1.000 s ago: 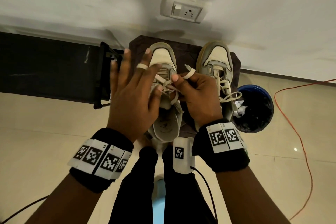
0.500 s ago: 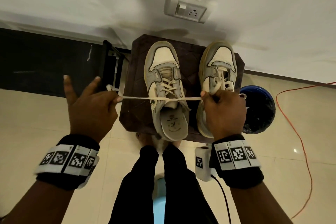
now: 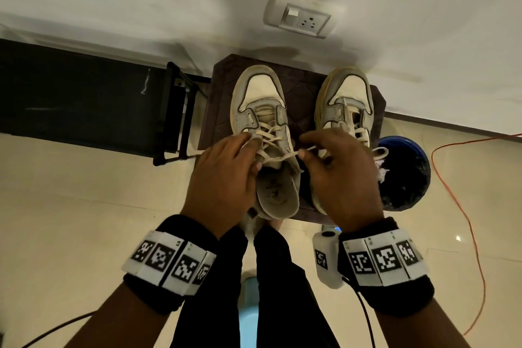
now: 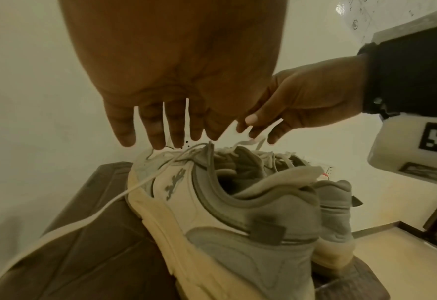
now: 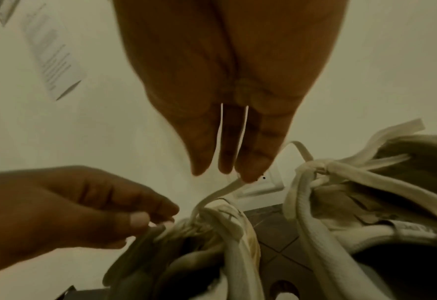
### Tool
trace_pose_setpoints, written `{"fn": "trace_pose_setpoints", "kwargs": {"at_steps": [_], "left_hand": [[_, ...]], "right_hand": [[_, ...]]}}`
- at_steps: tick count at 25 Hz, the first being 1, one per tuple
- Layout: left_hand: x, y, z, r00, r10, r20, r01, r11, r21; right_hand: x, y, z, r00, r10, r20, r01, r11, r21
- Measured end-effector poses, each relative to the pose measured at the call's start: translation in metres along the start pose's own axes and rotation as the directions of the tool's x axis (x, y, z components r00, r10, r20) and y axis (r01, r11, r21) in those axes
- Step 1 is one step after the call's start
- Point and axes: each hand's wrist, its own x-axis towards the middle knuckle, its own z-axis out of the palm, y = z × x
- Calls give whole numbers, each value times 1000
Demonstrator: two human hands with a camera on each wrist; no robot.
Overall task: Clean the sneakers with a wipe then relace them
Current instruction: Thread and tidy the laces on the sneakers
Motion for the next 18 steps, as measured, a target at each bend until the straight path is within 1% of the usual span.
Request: {"fn": "trace_pose_setpoints", "kwargs": {"at_steps": [1, 2, 3, 5, 7, 9, 11, 13, 15, 18], "left_hand": [[3, 2, 1, 1000, -10, 20, 10, 1000, 4], [5, 3, -1, 999, -37, 40, 36, 999, 19], [7, 5, -1, 996, -66, 62, 63, 997, 40], [10, 9, -2, 991, -95, 99, 86, 993, 86], [9, 6, -4, 994, -60, 87, 49, 991, 124], [5, 0, -4, 998, -17, 61, 8, 988, 154], [5, -3, -6, 997, -7, 78, -6, 987, 160], [8, -3, -10, 995, -27, 100, 11, 987, 158], [14, -5, -17, 992, -69, 103, 53, 987, 150], [16, -11, -20, 995, -84, 59, 78, 992, 98]], "right_hand": [[1, 2, 8, 989, -41, 139, 48, 998, -50], [3, 5, 14, 970, -59, 234, 82, 992, -93], [4, 7, 19, 959, -64, 277, 99, 989, -113], [7, 9, 20, 966, -68, 248, 98, 989, -109], [7, 10, 22, 972, -54, 229, 76, 993, -89], [3, 7, 26, 962, -35, 272, 55, 996, -66], [-1, 7, 28, 957, -19, 290, 33, 999, -42], [0, 10, 24, 961, -2, 276, 1, 1000, 3], [5, 12, 18, 958, -5, 288, -13, 998, 61], [10, 9, 19, 956, -16, 292, 6, 999, 37]]}}
